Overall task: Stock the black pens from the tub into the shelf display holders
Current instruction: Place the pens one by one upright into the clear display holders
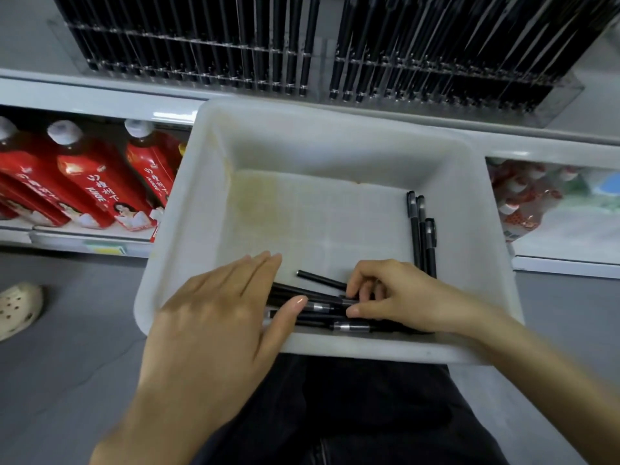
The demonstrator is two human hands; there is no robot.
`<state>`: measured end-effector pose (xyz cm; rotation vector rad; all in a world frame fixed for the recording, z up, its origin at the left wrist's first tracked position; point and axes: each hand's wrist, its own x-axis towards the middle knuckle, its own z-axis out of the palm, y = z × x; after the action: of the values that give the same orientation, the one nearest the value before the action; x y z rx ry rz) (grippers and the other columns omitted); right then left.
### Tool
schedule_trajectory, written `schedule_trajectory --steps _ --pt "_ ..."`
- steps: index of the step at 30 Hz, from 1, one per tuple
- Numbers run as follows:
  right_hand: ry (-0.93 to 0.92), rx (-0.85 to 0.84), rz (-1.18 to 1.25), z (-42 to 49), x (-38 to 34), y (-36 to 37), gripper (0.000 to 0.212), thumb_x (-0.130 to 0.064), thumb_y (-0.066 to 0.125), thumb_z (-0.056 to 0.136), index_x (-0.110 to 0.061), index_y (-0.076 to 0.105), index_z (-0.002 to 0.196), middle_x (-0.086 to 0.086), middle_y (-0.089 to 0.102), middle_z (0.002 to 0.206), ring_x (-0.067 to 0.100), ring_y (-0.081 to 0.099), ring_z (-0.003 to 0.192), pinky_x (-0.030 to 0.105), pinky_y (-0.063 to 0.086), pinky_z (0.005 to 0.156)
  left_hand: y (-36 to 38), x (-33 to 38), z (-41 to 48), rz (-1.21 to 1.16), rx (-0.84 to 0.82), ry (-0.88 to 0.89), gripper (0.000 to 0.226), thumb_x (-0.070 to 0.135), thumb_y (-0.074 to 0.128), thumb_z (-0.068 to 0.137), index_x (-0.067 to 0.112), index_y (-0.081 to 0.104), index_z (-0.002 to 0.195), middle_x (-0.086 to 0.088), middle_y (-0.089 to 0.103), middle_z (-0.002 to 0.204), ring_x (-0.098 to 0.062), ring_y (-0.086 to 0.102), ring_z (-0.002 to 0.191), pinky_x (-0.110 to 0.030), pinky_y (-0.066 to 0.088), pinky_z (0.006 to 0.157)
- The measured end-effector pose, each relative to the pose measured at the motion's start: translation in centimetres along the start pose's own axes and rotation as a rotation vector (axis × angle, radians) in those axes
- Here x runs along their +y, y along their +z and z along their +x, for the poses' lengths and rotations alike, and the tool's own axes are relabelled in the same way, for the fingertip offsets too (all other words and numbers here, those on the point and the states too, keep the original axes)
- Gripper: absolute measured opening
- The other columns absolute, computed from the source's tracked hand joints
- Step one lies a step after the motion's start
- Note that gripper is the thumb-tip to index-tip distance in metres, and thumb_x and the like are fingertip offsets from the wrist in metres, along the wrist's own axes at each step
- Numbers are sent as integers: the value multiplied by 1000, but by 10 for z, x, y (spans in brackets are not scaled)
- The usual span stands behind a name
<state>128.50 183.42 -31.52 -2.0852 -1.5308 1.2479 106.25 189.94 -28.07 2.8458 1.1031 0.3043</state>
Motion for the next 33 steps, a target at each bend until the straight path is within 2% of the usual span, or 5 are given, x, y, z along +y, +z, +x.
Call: schedule_trajectory --steps 8,12,18,23,33 --pt "2 33 123 -2 2 -7 9 -24 67 86 -16 65 88 -4 63 76 -4 51 58 12 41 59 -2 0 1 -26 -44 -25 54 51 30 93 19 68 114 6 71 104 -15 69 87 -27 53 66" --pt "-43 159 232 -6 -6 -22 3 -18 70 83 -16 67 83 0 67 70 3 59 59 26 51 63 -4 0 5 -77 -92 -37 55 54 27 93 23 68 113 10 71 104 -13 69 84 -26 52 66" --pt "-176 362 377 -14 -18 -58 9 -2 72 78 -8 73 85 5 72 80 9 67 71 15 52 66 -14 -3 12 -99 -272 -18 59 60 21 92 30 70 107 18 69 100 -1 68 74 -19 51 54" --pt "-224 378 467 -15 -26 -101 14 -1 73 73 -12 74 82 -2 75 86 7 69 80 11 50 69 -26 -4 47 4 -136 135 99 78 -20 62 42 27 142 35 34 135 6 51 112 -19 44 89" --pt "-551 1087 455 -9 -68 -179 28 -16 72 81 -29 56 99 2 70 81 12 67 75 22 53 67 -25 -5 170 88 154 144 65 55 27 91 13 54 132 -2 56 133 -17 57 118 -33 44 96"
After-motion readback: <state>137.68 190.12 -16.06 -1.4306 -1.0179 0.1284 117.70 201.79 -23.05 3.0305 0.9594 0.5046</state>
